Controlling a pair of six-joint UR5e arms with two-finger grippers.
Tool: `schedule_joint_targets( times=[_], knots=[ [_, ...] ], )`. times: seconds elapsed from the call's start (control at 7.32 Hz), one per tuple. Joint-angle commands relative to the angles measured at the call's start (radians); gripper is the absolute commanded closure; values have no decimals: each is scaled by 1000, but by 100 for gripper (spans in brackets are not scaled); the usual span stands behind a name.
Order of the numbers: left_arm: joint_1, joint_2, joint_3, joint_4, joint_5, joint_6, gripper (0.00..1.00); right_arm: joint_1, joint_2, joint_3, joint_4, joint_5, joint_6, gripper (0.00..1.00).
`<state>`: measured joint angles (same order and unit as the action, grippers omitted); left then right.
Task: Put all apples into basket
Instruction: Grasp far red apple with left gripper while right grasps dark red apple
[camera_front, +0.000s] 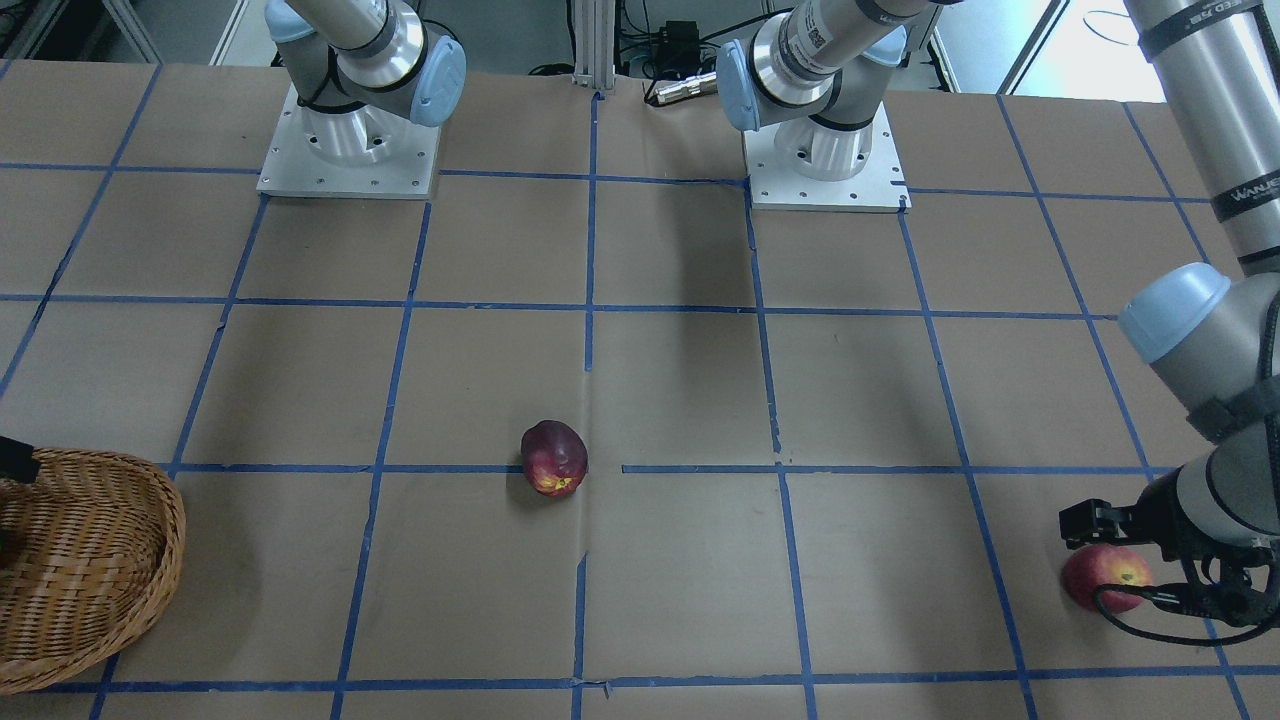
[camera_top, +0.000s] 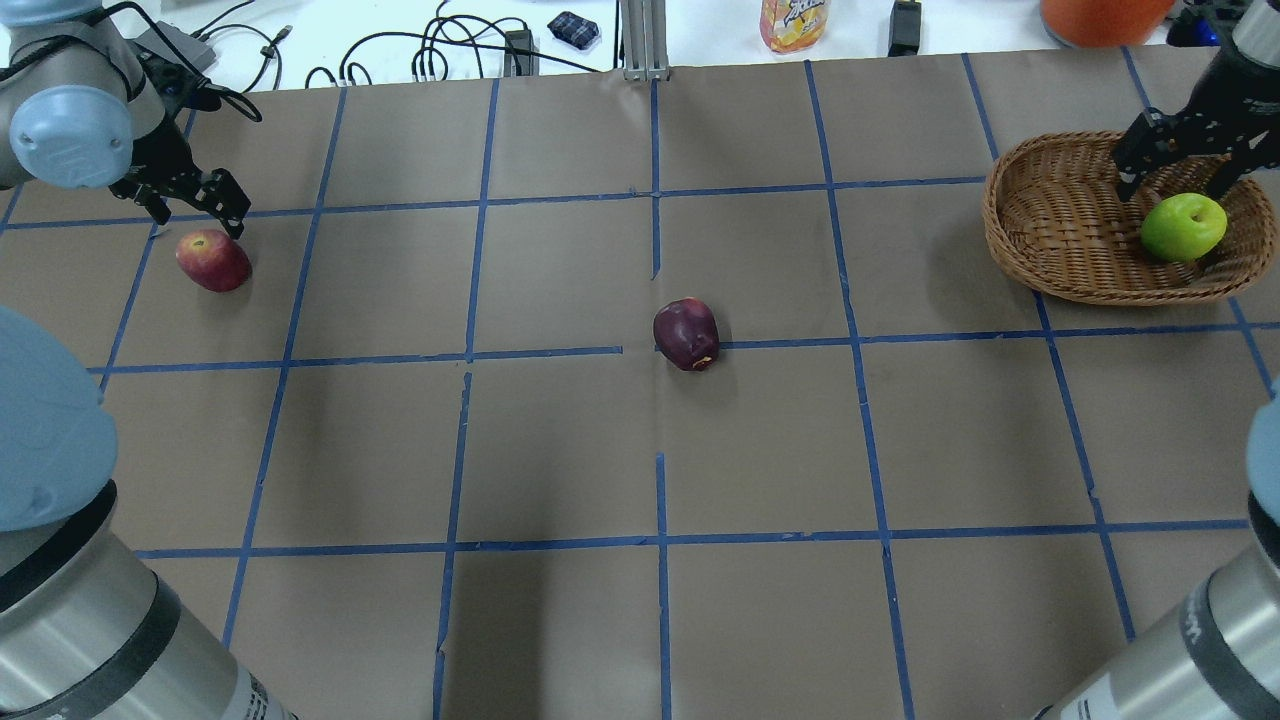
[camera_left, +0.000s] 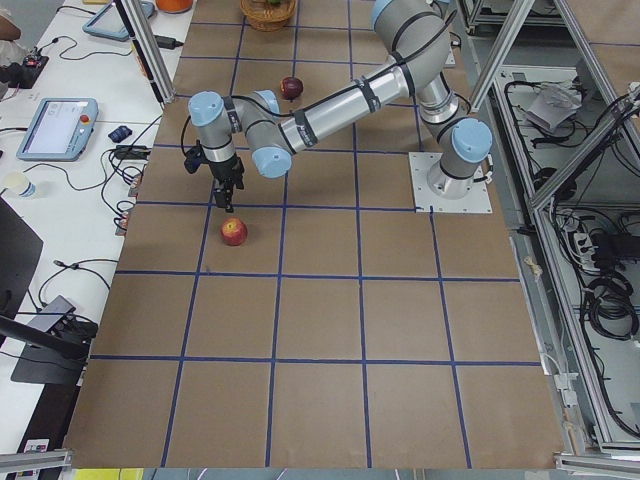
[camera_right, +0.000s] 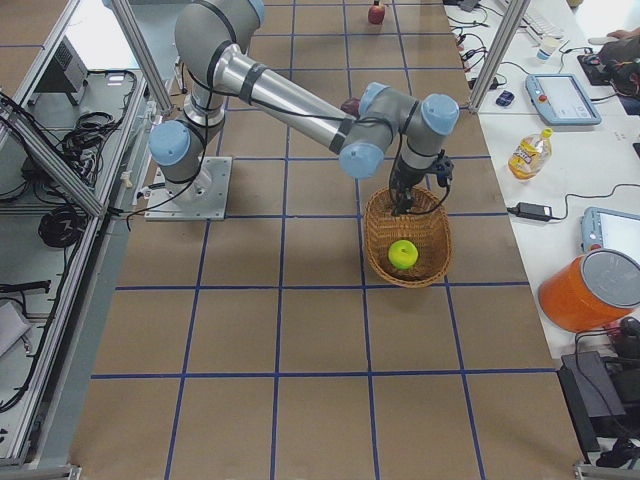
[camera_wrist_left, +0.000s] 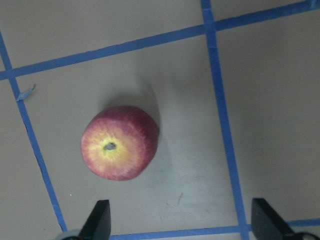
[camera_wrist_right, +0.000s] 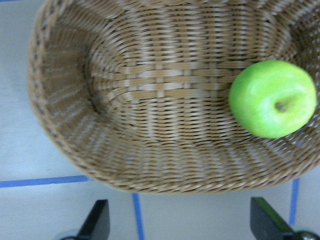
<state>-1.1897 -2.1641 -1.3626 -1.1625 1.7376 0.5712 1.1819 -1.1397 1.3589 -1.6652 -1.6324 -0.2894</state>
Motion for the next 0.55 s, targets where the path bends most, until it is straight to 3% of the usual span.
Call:
schedule_joint_targets(
  times=[0.0,0.27,0.41],
  knots=[
    [45,-51,0,56,-3,51,0,254,-40,5,73,44,352,0],
    [71,-77,-12,90,-47,93,0,459,-29,6,44,49,580,0],
    [71,-79,-12,90,-50,95,0,534,-20,11,27,63,596,0]
  ],
)
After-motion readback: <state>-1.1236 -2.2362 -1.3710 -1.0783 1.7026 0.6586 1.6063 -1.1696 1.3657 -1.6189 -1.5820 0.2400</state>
